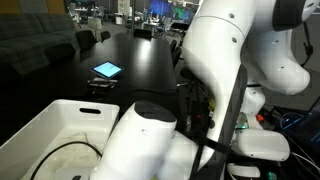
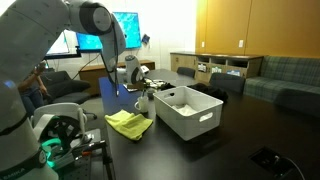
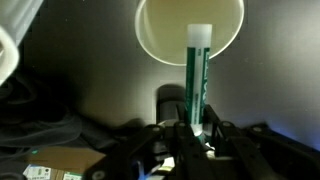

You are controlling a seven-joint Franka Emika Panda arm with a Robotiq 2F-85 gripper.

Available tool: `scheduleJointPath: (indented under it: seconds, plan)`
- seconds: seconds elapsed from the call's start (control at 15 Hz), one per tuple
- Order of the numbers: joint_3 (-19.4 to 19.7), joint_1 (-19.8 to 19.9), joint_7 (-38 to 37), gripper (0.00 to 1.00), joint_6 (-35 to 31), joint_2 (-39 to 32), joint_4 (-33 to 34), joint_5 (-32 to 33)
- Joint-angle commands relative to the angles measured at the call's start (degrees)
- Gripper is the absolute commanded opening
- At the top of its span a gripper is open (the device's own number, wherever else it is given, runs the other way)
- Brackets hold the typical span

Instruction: Pick up the cloths from the table and put them in the box, then pick up the marker and the seal tape put them in the cup

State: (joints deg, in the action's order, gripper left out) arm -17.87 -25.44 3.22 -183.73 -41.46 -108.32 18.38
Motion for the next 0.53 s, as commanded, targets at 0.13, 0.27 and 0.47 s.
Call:
scheduleJointPath:
  seconds: [0.13, 0.27, 0.47]
  plan:
    - [-1.02, 1.52, 3.74, 0.06, -1.14, -0.4, 0.0, -1.19]
    - [-0.87, 1.63, 4.39, 0.06, -1.22, -0.26, -0.25, -1.03]
    - [-0.32, 1.35, 5.04, 0.45, -1.37, -0.2, -0.38, -0.94]
